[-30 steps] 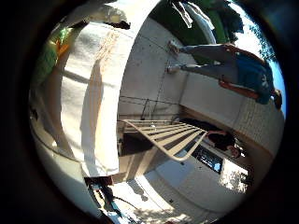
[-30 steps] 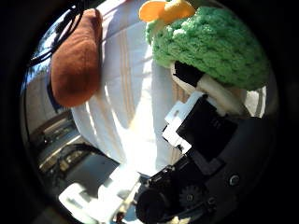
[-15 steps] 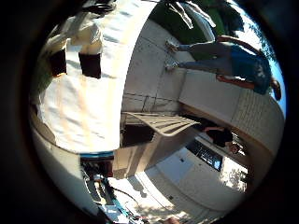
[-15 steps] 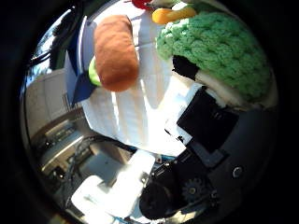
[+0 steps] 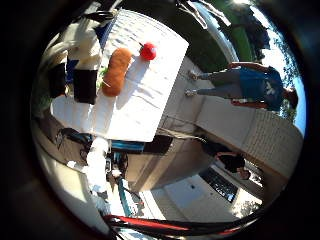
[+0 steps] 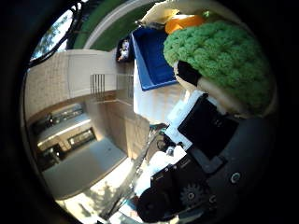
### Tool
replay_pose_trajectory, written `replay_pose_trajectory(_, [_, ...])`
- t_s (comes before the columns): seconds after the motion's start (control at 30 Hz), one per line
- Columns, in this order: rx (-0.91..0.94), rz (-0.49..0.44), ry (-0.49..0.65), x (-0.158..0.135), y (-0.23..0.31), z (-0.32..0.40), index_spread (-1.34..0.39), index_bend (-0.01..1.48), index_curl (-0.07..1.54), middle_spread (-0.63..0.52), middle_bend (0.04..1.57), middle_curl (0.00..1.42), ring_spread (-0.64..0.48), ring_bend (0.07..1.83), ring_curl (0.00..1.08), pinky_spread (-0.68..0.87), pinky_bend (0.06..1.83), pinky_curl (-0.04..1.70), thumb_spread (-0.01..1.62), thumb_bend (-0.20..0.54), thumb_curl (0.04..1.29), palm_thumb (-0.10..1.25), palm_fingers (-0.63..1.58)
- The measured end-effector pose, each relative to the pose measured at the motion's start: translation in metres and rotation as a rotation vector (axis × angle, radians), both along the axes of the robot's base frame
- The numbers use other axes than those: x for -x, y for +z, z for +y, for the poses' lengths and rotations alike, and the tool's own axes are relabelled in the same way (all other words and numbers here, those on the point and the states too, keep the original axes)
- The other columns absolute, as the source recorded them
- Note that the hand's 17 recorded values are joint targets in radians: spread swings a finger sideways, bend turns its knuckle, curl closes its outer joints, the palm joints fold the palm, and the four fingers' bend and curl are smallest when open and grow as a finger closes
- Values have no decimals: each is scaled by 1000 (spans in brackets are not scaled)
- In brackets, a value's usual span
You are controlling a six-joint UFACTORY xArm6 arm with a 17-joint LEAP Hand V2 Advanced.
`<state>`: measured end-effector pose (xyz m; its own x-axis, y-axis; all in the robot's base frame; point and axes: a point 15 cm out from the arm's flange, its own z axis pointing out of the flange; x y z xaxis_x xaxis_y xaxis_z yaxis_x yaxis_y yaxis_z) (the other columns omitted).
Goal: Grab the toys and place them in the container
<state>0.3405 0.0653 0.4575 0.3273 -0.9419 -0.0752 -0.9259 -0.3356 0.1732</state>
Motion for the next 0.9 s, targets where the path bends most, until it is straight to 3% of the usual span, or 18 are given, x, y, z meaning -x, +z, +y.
replay_pose_trajectory(0.3, [-32,-63,30,-97,-81,108,-1055,873,-16,-281,1128,1140,-113,1449,848,147,1483,913,1178,-27,619,914,855])
replay_pose_trajectory(0.47, [-27,-64,24,-138,-135,139,-1075,911,-19,-282,1134,1161,-113,1468,851,138,1483,934,1201,-17,604,909,831])
replay_pose_trajectory(0.63, [-42,-130,5,-177,-173,157,-1044,966,-1,-276,1107,1152,-97,1453,827,144,1440,932,1211,-23,579,907,831])
replay_pose_trajectory(0.73, [-33,-114,0,-184,-195,157,-877,976,10,-239,954,1065,-27,1307,753,197,1367,891,1219,-35,542,858,723])
replay_pose_trajectory(0.77, [-28,-101,-2,-184,-200,154,-731,892,-10,-219,764,1004,5,1236,738,220,1375,896,1217,-44,527,829,384])
replay_pose_trajectory(0.8, [-27,-94,-1,-185,-204,152,-622,848,13,-188,635,948,50,1206,744,240,1374,912,1214,-43,515,808,186])
replay_pose_trajectory(0.9, [-21,-67,10,-181,-207,143,-481,758,35,-92,373,770,155,936,596,316,1233,814,1199,-39,489,773,-173])
